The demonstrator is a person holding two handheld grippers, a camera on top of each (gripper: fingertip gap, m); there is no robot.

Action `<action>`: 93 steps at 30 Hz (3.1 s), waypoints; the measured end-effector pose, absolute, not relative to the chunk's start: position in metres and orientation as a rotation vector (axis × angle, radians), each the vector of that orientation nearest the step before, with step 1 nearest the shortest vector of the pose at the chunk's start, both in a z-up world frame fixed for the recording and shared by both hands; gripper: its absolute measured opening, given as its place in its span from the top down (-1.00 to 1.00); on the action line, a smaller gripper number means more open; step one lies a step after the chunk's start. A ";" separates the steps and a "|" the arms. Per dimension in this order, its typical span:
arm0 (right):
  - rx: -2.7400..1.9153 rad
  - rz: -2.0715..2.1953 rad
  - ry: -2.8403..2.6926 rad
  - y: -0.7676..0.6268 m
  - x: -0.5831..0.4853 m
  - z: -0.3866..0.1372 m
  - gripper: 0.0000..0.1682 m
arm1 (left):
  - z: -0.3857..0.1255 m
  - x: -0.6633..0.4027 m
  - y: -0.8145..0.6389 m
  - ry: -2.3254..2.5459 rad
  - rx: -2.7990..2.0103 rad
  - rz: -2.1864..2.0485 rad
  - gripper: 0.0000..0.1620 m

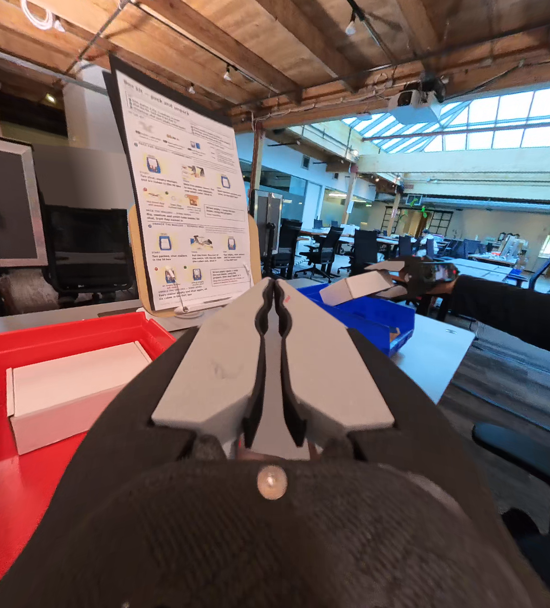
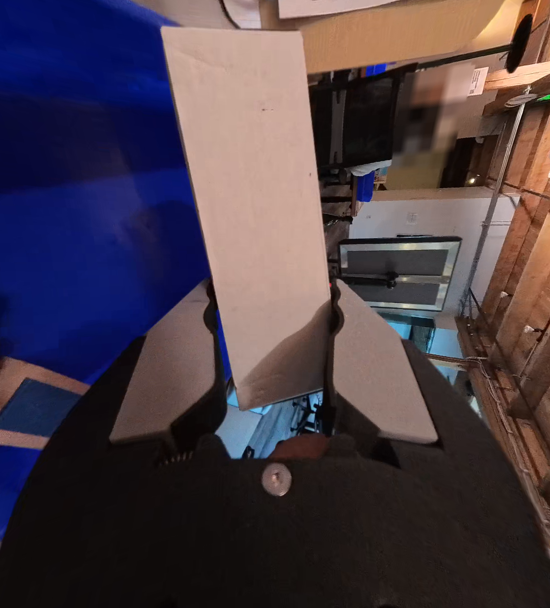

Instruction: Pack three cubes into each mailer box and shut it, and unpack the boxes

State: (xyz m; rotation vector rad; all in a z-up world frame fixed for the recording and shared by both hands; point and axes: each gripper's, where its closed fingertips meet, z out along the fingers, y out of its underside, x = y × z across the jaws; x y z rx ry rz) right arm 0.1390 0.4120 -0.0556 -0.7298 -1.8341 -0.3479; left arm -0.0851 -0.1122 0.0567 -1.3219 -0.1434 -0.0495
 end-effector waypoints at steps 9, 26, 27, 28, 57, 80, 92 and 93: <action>-0.689 -0.549 -1.945 0.453 0.104 -0.117 0.12 | 0.047 -0.087 -0.091 -0.139 -1.352 -0.046 1.00; -1.036 -0.223 -2.262 0.388 0.169 -0.133 1.00 | 0.057 -0.060 -0.097 -0.034 -1.352 -0.085 1.00; -1.073 -0.164 -2.287 0.379 0.164 -0.141 1.00 | 0.058 -0.058 -0.097 -0.026 -1.353 -0.087 1.00; -1.105 -0.118 -2.301 0.372 0.158 -0.149 1.00 | 0.057 -0.056 -0.096 -0.020 -1.357 -0.083 1.00; -1.370 0.861 -1.418 0.187 -0.044 -0.128 0.90 | 0.030 -0.088 -0.074 -0.133 -1.510 0.141 0.83; -1.488 0.836 -1.517 0.210 -0.057 -0.159 0.45 | -0.037 -0.182 -0.067 -0.448 -1.671 0.258 0.58; -1.445 0.742 -1.488 0.213 -0.056 -0.157 0.53 | -0.060 -0.226 -0.114 -0.684 -1.714 0.474 0.29; -1.431 0.732 -1.494 0.212 -0.056 -0.157 0.54 | -0.060 -0.230 -0.113 -0.695 -1.714 0.495 0.28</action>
